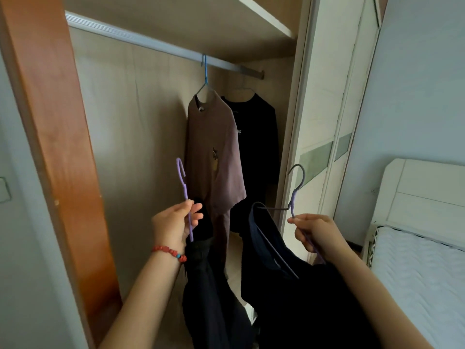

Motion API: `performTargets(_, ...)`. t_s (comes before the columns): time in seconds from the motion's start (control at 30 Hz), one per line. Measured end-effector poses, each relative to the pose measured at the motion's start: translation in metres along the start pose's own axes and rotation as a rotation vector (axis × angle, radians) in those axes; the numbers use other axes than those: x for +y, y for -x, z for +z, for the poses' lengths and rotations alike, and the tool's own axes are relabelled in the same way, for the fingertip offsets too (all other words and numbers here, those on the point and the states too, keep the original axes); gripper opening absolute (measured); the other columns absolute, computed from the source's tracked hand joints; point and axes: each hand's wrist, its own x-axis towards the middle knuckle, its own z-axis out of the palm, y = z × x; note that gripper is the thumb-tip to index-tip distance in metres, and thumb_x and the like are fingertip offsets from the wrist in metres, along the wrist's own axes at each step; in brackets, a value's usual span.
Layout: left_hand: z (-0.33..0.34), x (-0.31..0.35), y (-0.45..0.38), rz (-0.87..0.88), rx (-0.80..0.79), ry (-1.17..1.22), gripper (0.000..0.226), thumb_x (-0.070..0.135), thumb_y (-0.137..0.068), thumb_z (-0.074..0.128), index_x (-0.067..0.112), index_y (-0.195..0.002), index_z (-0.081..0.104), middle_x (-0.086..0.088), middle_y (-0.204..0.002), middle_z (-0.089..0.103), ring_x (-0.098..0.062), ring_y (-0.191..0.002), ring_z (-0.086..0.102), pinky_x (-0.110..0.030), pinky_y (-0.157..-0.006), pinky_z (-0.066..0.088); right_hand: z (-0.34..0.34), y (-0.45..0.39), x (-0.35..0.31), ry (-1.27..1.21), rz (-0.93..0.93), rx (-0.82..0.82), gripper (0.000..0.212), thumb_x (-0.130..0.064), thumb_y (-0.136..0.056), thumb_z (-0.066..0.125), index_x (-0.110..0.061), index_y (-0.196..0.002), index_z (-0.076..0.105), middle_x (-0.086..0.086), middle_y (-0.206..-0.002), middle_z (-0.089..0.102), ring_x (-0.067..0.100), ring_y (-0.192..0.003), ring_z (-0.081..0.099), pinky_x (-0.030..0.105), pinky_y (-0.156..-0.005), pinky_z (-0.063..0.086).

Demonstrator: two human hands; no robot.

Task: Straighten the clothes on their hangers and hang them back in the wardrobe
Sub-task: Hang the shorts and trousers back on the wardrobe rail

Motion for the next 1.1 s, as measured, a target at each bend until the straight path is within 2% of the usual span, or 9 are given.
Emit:
performTargets(0.13,0.009,0.000,-0.031,0.045,0.030,0.005,0.021,0.001,-0.091,0.048,0.003,-0.072,0.056,0.004,-0.041,0.064,-0.004,-0.034,0.057,-0.011,-0.034,0.042,0.007,-0.023,-0.014,0.042,-0.023,0.014,0.031,-0.005,-0.089,0.052,0.025,-0.098,0.053,0.012,-0.049,0.042,0.013,-0.026,0.033,0.017,-0.030,0.028)
performTargets(0.27,0.011,-0.003,-0.057,0.058,0.033,0.028,0.008,0.002,-0.091,0.049,-0.001,-0.086,0.055,0.004,-0.043,0.065,-0.005,-0.035,0.059,-0.012,-0.035,0.044,0.006,-0.036,-0.023,0.033,-0.017,-0.056,0.020,-0.004,-0.090,0.049,0.011,-0.098,0.061,0.007,-0.043,0.047,0.012,-0.025,0.034,0.018,-0.032,0.028)
performTargets(0.43,0.012,0.003,-0.083,0.079,-0.014,0.018,0.009,0.004,-0.093,0.046,0.002,-0.098,0.054,0.006,-0.045,0.066,-0.005,-0.040,0.062,-0.011,-0.037,0.046,0.003,-0.053,-0.037,-0.033,-0.018,-0.213,0.021,-0.002,-0.092,0.044,0.006,-0.093,0.063,0.006,-0.043,0.046,0.012,-0.026,0.033,0.016,-0.031,0.027)
performTargets(0.5,0.014,0.010,-0.088,0.084,-0.013,0.017,0.009,0.003,-0.093,0.045,0.001,-0.095,0.054,0.005,-0.045,0.065,-0.005,-0.040,0.062,-0.011,-0.038,0.046,0.005,-0.066,-0.044,-0.042,-0.023,-0.287,0.023,-0.003,-0.092,0.045,0.001,-0.086,0.067,0.006,-0.043,0.045,0.011,-0.026,0.034,0.016,-0.031,0.026)
performTargets(0.57,0.014,0.017,-0.092,0.086,0.005,0.016,0.015,0.002,-0.094,0.044,0.000,-0.083,0.054,0.001,-0.046,0.066,-0.005,-0.039,0.062,-0.010,-0.038,0.045,0.012,-0.081,-0.052,-0.035,-0.039,-0.353,0.027,-0.005,-0.092,0.046,-0.004,-0.078,0.069,0.005,-0.043,0.045,0.010,-0.026,0.035,0.015,-0.031,0.025)
performTargets(0.63,0.015,0.024,-0.097,0.095,0.020,0.013,0.023,0.002,-0.095,0.042,0.003,-0.074,0.053,-0.002,-0.050,0.066,-0.003,-0.039,0.061,-0.009,-0.038,0.045,0.022,-0.096,-0.061,-0.038,-0.056,-0.393,0.025,-0.005,-0.092,0.045,-0.003,-0.081,0.067,0.004,-0.043,0.042,0.009,-0.026,0.034,0.014,-0.030,0.026)
performTargets(0.83,0.020,0.051,-0.110,0.178,0.117,0.048,0.022,0.003,-0.094,0.043,0.003,-0.075,0.055,0.004,-0.045,0.066,-0.002,-0.040,0.061,-0.009,-0.039,0.046,0.054,-0.149,-0.090,-0.137,-0.081,-0.611,0.022,-0.005,-0.092,0.041,0.003,-0.088,0.062,0.001,-0.041,0.040,0.008,-0.025,0.032,0.013,-0.031,0.022)
performTargets(1.1,0.038,0.097,-0.110,0.378,0.263,-0.046,0.022,0.001,-0.093,0.043,0.003,-0.075,0.055,0.005,-0.044,0.065,-0.001,-0.037,0.058,-0.008,-0.037,0.044,0.094,-0.219,-0.134,-0.231,-0.058,-0.848,0.021,-0.008,-0.096,0.033,-0.003,-0.086,0.052,-0.003,-0.035,0.038,0.005,-0.022,0.028,0.013,-0.028,0.018)
